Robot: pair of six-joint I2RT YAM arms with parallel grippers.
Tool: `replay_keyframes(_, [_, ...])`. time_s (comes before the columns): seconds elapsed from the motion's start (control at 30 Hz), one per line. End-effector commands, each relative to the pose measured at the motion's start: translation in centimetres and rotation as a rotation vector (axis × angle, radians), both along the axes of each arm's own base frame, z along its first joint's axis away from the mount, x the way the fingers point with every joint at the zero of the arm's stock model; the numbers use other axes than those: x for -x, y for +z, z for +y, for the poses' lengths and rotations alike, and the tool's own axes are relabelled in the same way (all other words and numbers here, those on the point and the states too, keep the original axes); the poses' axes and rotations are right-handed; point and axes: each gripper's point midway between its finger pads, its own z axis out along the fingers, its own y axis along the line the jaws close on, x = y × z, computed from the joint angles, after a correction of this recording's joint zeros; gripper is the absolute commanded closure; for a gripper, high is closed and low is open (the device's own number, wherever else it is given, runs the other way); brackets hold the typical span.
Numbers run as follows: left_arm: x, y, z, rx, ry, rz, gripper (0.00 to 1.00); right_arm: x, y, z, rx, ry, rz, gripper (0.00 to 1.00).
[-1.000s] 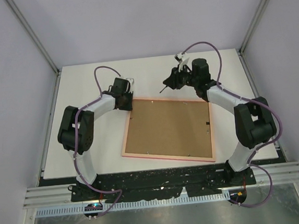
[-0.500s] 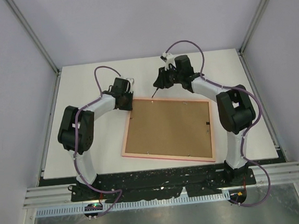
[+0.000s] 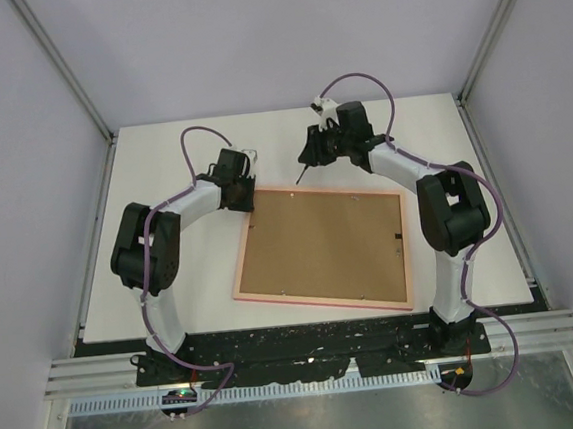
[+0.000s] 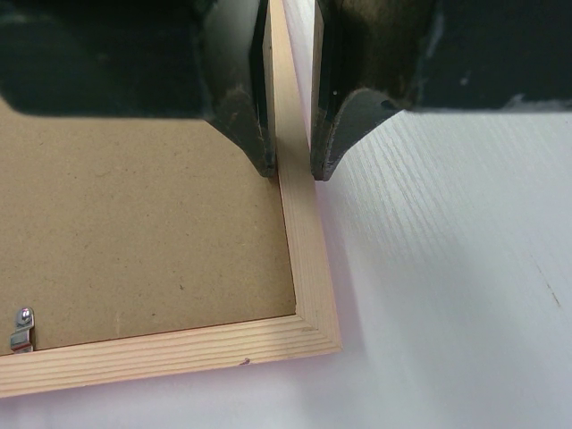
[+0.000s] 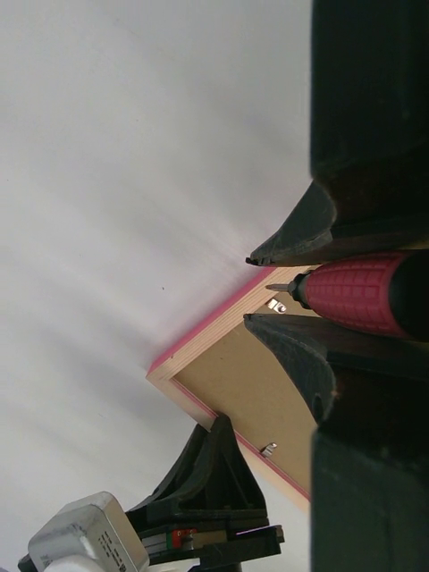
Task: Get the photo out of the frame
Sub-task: Release the photo frame item from the photo frame.
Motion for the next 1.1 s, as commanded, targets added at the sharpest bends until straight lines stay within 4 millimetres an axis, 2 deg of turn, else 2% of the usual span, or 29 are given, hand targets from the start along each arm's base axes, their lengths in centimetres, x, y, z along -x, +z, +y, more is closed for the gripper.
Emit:
replay_keyframes(0.0, [0.1, -0.3, -0.3, -0.026, -0.031, 0.008, 0.90, -1.4, 2.3, -0.4, -0.003, -0.038, -0.061, 0.92])
replay_keyframes(0.4, [0.1, -0.4, -0.2, -0.029, -0.030, 0.010, 0.90, -2.0, 3.2, -0.4, -0.111, -0.132, 0.062, 0.92])
replay_keyframes(0.53, [0.1, -0.3, -0.2, -0.028, -0.030, 0.009, 0.90, -2.7, 2.7, -1.2, -0.100, -0.221, 0.109, 0.92])
replay_keyframes(0.83, [0.1, -0.4, -0.2, -0.030, -0.029, 0.010, 0.90, -2.7, 3.0, -1.1, -0.126, -0.256, 0.151, 0.92])
replay_keyframes(1.07, [0.1, -0.4, -0.2, -0.030, -0.030, 0.008, 0.90, -2.9, 2.1, -1.2, -0.103, -0.288, 0.161, 0.92])
